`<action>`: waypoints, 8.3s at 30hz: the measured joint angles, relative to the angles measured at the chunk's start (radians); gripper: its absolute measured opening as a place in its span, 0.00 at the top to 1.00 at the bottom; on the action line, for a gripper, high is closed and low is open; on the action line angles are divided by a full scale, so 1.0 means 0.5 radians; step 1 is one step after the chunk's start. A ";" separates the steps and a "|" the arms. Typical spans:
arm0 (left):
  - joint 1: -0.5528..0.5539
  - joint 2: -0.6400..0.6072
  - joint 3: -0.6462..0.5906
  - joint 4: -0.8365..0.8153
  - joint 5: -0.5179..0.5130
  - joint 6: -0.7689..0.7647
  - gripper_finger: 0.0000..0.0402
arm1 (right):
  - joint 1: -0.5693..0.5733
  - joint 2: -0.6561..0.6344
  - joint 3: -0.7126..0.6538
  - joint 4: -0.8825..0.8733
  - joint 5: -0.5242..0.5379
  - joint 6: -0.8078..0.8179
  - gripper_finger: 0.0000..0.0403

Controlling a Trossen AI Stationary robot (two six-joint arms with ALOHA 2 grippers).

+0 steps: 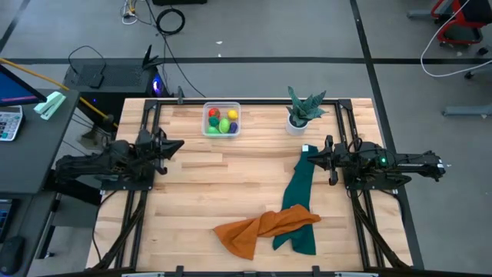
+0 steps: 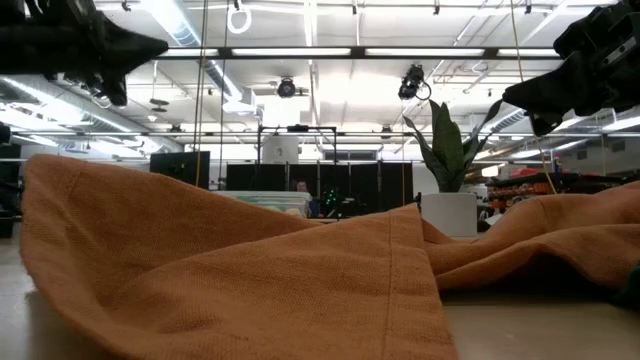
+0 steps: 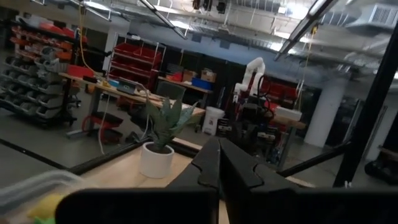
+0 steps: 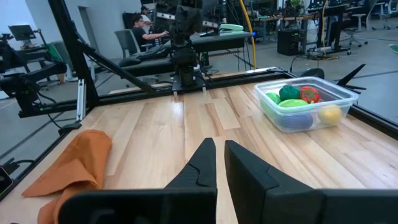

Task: Pick and placing Produce into tupperware
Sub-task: Return to Home Position

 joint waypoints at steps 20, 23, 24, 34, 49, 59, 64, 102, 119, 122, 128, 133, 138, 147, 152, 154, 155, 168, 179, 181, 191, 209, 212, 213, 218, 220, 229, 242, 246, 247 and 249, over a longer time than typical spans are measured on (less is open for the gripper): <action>0.000 0.004 -0.206 0.117 0.002 -0.039 0.99 | 0.000 -0.001 0.000 0.000 0.000 0.000 1.00; 0.000 0.004 -0.206 0.033 0.010 -0.079 0.97 | 0.000 -0.001 0.000 0.000 0.000 0.000 1.00; 0.000 0.004 -0.206 0.003 0.028 -0.082 0.96 | 0.000 -0.001 0.000 0.000 0.000 0.000 1.00; 0.000 0.005 -0.207 -0.137 0.056 0.008 0.95 | 0.000 -0.001 0.000 0.000 0.000 0.000 1.00; 0.000 0.005 -0.208 -0.140 0.053 0.129 0.91 | 0.000 0.000 0.000 0.000 0.000 0.000 1.00; 0.000 0.005 -0.209 -0.140 0.053 0.129 0.93 | 0.000 0.000 0.000 0.000 0.000 0.000 1.00; 0.000 0.005 -0.209 -0.140 0.053 0.130 0.94 | 0.001 -0.001 0.000 0.000 0.001 0.000 1.00; 0.000 0.005 -0.211 -0.133 0.052 0.130 0.91 | 0.001 -0.001 0.000 0.000 0.001 0.000 1.00; 0.000 0.005 -0.211 -0.128 0.051 0.130 0.90 | 0.000 0.000 0.000 0.000 0.000 0.000 1.00; 0.000 0.005 -0.211 -0.127 0.052 0.130 0.91 | 0.000 -0.001 0.000 0.000 0.000 0.000 1.00; 0.000 0.005 -0.211 -0.126 0.051 0.129 0.94 | 0.000 0.000 0.000 0.000 0.000 0.000 1.00; 0.000 0.005 -0.211 -0.125 0.052 0.130 0.92 | 0.000 0.000 0.000 0.000 0.000 0.000 1.00; 0.000 0.005 -0.211 -0.125 0.052 0.130 0.90 | 0.001 0.000 0.000 0.000 0.000 0.000 1.00; 0.000 0.005 -0.211 -0.125 0.052 0.129 0.92 | 0.001 0.000 0.000 0.000 0.000 0.000 1.00; 0.000 0.005 -0.211 -0.125 0.052 0.130 0.93 | 0.001 0.000 0.000 0.000 0.000 0.000 1.00; 0.000 0.005 -0.211 -0.125 0.052 0.129 0.92 | 0.000 -0.001 0.000 0.000 0.001 0.000 1.00; -0.001 0.005 -0.211 -0.125 0.052 0.129 0.92 | 0.000 -0.001 0.000 0.000 0.000 0.000 1.00; 0.000 0.005 -0.211 -0.125 0.052 0.130 0.93 | 0.000 -0.001 0.000 0.000 0.000 0.000 1.00; 0.000 0.005 -0.211 -0.124 0.052 0.130 0.91 | 0.000 0.000 0.000 0.000 0.000 0.000 1.00; -0.001 0.005 -0.211 -0.124 0.052 0.129 0.90 | 0.000 0.000 0.000 0.000 0.001 0.000 1.00; 0.000 0.005 -0.211 -0.124 0.052 0.130 0.92 | 0.000 -0.001 0.000 0.000 0.000 0.001 1.00; -0.001 0.005 -0.211 -0.125 0.052 0.130 0.92 | 0.000 -0.001 0.000 0.000 0.000 0.000 1.00; 0.000 0.005 -0.211 -0.125 0.052 0.130 0.93 | 0.001 -0.001 0.000 0.000 0.000 0.000 1.00; 0.000 0.005 -0.211 -0.124 0.052 0.130 0.93 | 0.000 0.000 0.000 0.000 0.000 0.000 1.00; -0.001 0.005 -0.211 -0.124 0.052 0.130 0.93 | 0.001 0.000 0.000 0.000 0.000 0.000 1.00; 0.000 0.005 -0.211 -0.124 0.052 0.130 0.92 | 0.001 0.000 0.000 0.000 0.000 0.000 1.00; -0.001 0.005 -0.211 -0.124 0.052 0.130 0.90 | 0.001 0.000 0.000 0.000 0.000 0.000 1.00; -0.001 0.005 -0.211 -0.124 0.052 0.129 0.92 | 0.000 0.000 0.000 0.000 0.000 0.000 1.00; 0.000 0.005 -0.211 -0.124 0.052 0.130 0.90 | 0.001 -0.001 0.000 0.000 0.001 0.000 1.00; 0.000 0.005 -0.211 -0.124 0.052 0.130 0.90 | 0.000 0.000 0.000 0.000 0.001 0.000 1.00; 0.000 0.005 -0.211 -0.124 0.052 0.129 0.90 | 0.000 -0.001 0.000 0.000 0.000 0.000 1.00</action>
